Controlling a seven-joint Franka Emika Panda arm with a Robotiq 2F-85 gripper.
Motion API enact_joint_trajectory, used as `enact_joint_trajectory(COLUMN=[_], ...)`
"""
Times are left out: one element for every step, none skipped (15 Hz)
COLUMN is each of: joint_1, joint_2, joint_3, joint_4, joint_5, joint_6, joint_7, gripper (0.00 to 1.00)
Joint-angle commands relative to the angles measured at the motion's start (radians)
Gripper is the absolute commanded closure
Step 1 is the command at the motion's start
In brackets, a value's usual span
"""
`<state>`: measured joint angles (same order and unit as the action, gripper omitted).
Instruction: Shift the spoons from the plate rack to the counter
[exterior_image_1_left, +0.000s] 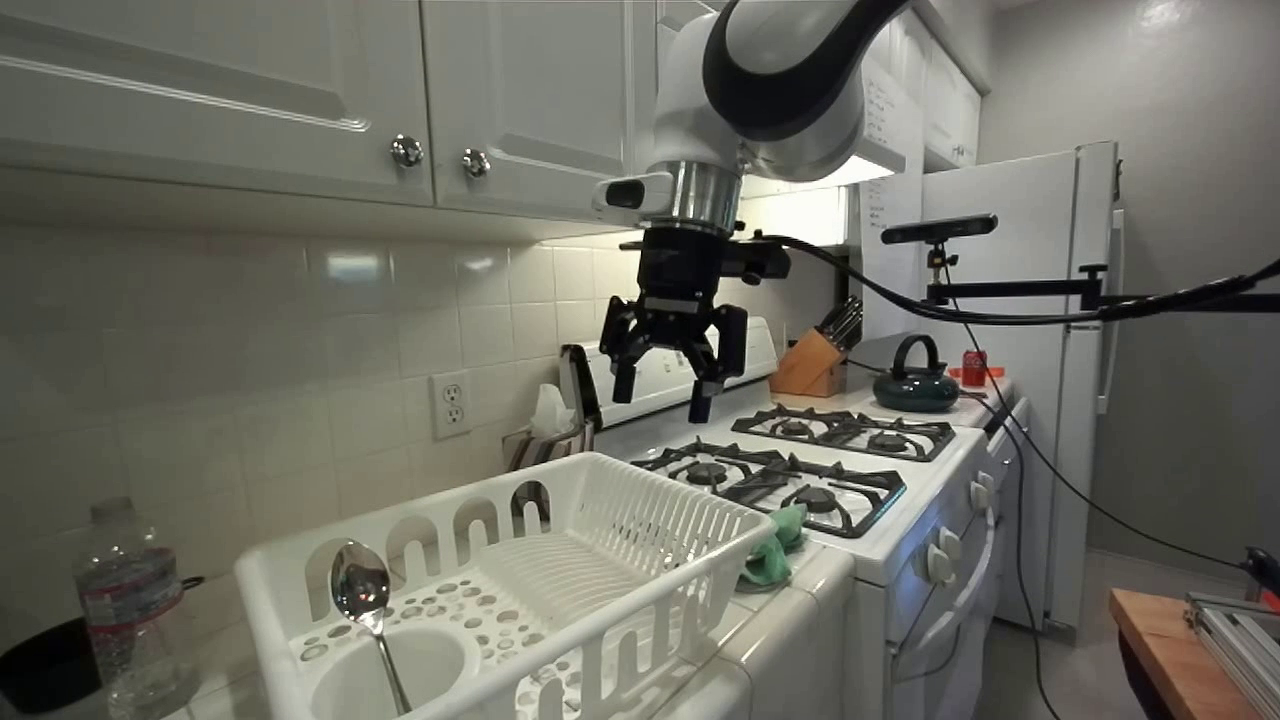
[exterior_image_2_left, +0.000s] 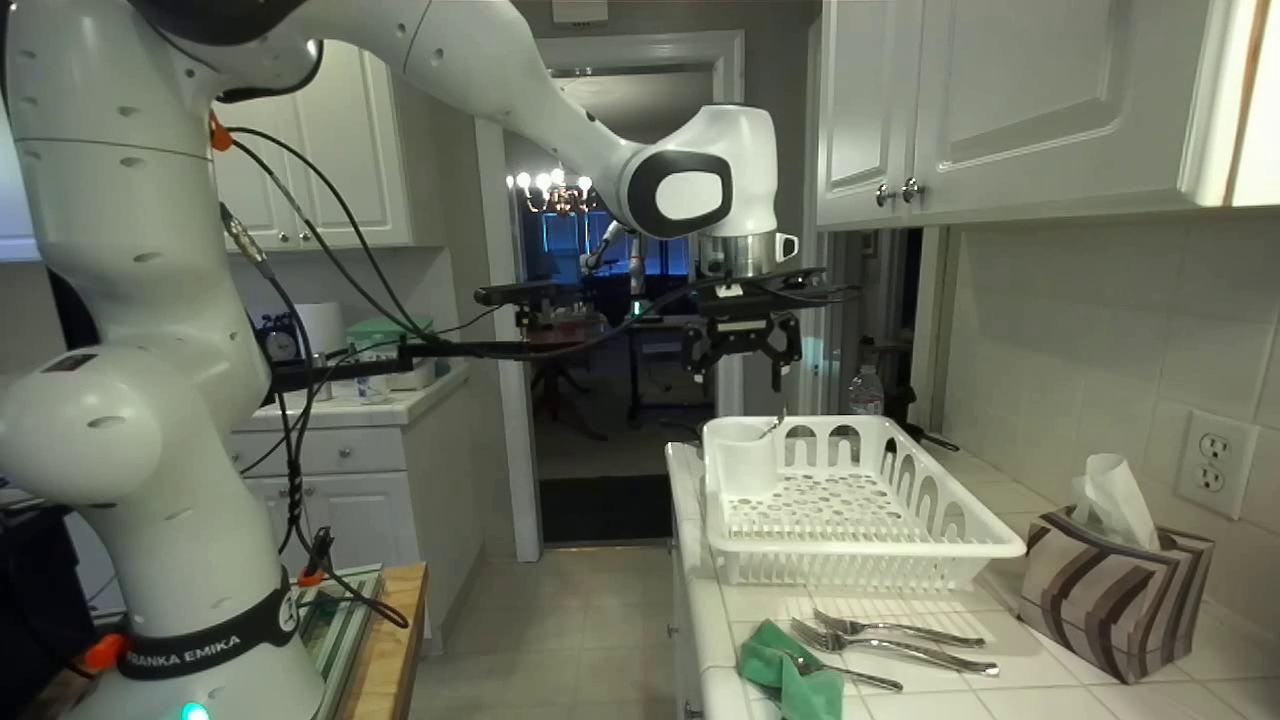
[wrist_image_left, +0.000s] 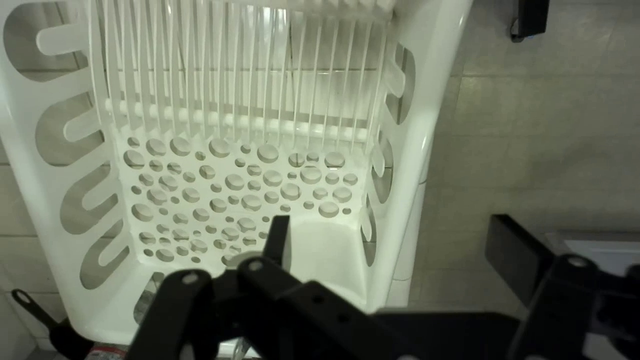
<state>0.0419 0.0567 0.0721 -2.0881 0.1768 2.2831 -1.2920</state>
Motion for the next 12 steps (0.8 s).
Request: enact_joint_trajectory(joint_1=[-0.003, -0.003, -0.001, 0.003, 0.006, 0.010, 0.014, 0.021, 0.024, 0.029, 0.034, 0.039], joint_2=[0.063, 0.082, 0.109, 0.138, 0.164, 0.192, 0.220, 0.249, 0.274, 0.300, 0.326, 0.350], joint_3=[0.002, 0.009, 0.019, 0.033, 0.045, 0.063, 0.081, 0.098, 0.116, 0.132, 0.146, 0.159], joint_4=[0.059, 0.073, 0.100, 0.129, 0.158, 0.182, 0.209, 0.235, 0.257, 0.279, 0.299, 0.319], joint_5=[0.105, 0.154, 0.199, 0.231, 0.246, 0.263, 0.269, 0.258, 0.251, 0.238, 0.225, 0.212], joint_6=[0.000, 0.019, 0.029, 0.054, 0.070, 0.118, 0.146, 0.180, 0.206, 0.231, 0.255, 0.273], joint_7=[0.107, 0.097, 0.095, 0.090, 0.094, 0.077, 0.090, 0.105, 0.106, 0.120, 0.132, 0.140], gripper=[0.00, 0.00, 0.00, 0.00, 0.00, 0.00, 0.00, 0.00, 0.00, 0.00, 0.00, 0.00])
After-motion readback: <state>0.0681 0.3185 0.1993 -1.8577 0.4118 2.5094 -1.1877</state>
